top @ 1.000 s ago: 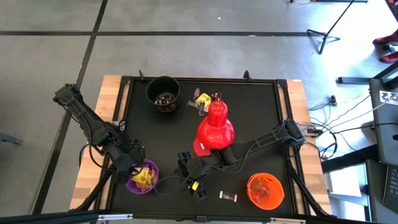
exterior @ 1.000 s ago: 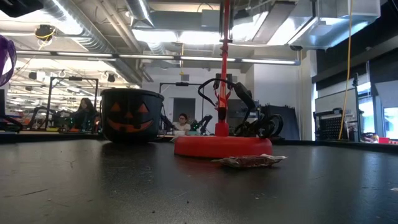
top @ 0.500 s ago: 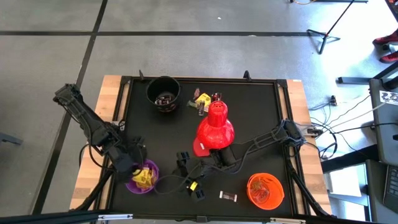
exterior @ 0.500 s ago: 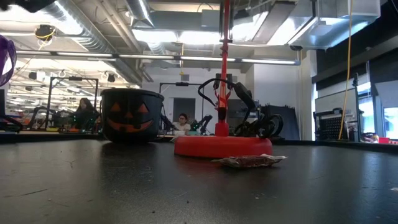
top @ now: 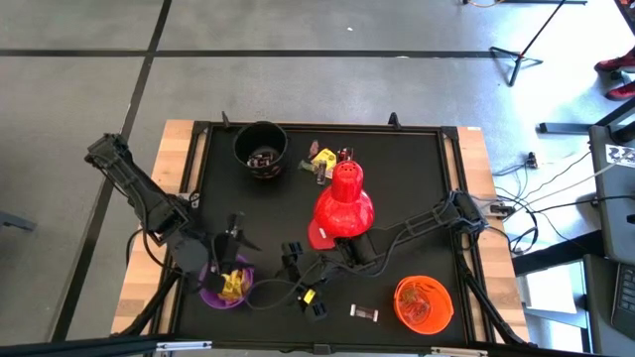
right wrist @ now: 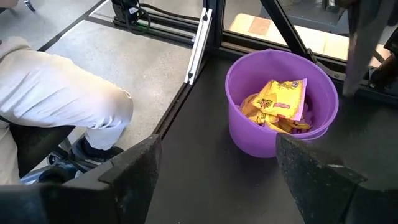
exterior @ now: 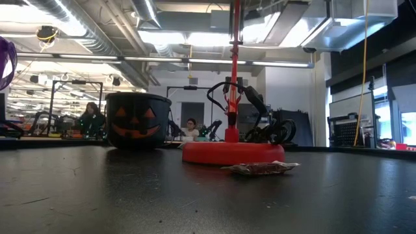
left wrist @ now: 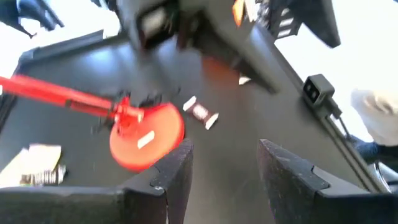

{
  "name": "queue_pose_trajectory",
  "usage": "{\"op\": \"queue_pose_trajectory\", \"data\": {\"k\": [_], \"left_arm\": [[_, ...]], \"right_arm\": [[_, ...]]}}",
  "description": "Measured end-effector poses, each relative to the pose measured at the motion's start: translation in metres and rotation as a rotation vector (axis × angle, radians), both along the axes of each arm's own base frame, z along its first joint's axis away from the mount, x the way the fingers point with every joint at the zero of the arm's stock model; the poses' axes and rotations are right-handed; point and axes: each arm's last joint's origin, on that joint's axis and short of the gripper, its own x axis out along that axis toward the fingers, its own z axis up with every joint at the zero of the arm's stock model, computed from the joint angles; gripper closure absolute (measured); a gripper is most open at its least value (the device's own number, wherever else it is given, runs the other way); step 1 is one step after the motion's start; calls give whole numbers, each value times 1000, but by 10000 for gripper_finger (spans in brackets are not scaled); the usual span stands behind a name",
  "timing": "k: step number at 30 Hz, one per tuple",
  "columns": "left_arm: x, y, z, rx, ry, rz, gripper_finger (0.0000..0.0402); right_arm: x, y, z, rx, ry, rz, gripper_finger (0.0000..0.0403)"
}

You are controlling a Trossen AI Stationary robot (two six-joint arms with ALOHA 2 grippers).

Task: Organize candy in baskets
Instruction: Put the brown chocolate bar into the black bucket

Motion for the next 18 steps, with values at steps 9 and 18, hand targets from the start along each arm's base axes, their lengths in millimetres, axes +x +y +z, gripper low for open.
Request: {"op": "queue_pose_trajectory", "data": {"k": [9, 18], "left_arm": [[11, 4, 0, -38, -37, -109, 234], [10, 35, -52, -209, -150, -115, 234]], "right_arm": [[0, 0, 0, 0, -2, 1, 91], [3, 1, 6, 28, -61, 0, 91]]}}
